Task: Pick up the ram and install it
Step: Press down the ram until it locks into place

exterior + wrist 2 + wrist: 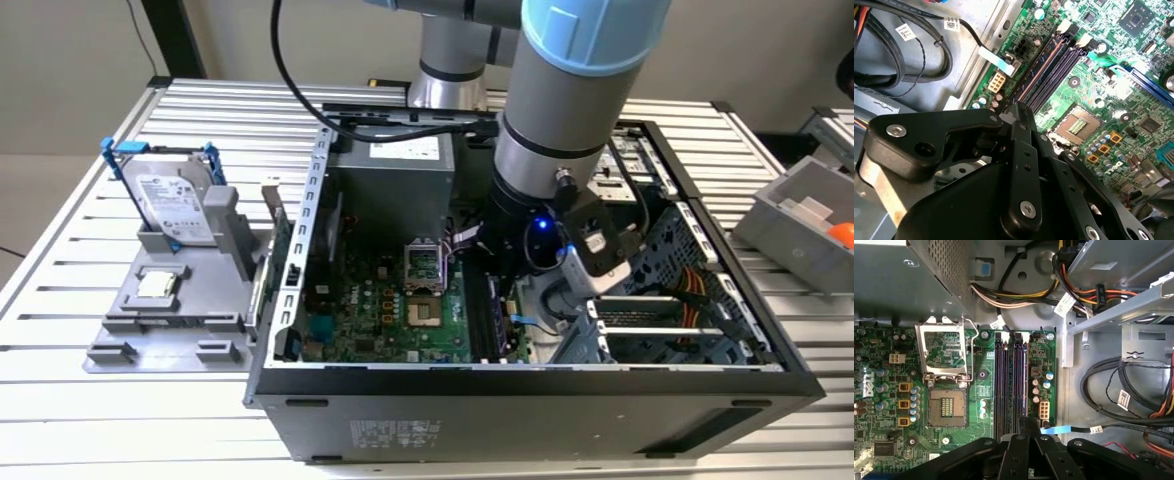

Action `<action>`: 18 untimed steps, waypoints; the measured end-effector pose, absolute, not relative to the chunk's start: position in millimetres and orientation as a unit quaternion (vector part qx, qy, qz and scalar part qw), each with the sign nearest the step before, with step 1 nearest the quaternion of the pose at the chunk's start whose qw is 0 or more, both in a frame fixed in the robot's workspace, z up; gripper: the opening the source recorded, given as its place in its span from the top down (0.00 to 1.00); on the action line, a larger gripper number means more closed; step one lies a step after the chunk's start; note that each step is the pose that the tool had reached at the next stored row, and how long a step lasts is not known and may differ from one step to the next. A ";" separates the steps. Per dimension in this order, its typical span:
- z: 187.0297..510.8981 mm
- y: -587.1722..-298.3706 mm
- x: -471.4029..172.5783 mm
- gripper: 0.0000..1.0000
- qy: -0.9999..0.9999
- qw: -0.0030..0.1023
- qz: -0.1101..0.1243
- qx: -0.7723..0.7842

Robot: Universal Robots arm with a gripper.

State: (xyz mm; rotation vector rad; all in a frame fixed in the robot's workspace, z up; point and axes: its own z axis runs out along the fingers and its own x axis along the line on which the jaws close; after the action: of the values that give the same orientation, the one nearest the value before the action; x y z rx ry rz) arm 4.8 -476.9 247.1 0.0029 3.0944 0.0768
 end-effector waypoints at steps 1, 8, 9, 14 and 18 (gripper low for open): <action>247.1 -476.9 4.8 1.00 0.999 0.023 0.025 -0.003; 247.0 -476.7 4.9 1.00 0.999 0.022 0.026 -0.031; 247.0 -476.7 4.9 1.00 0.999 0.022 0.026 -0.034; 247.1 -476.7 4.8 1.00 0.998 0.022 0.026 -0.049; 247.0 -476.7 4.8 1.00 0.996 0.021 0.027 -0.078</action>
State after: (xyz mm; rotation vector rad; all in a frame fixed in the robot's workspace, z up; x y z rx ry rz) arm 4.8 -476.7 247.0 -0.2418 3.0889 0.0824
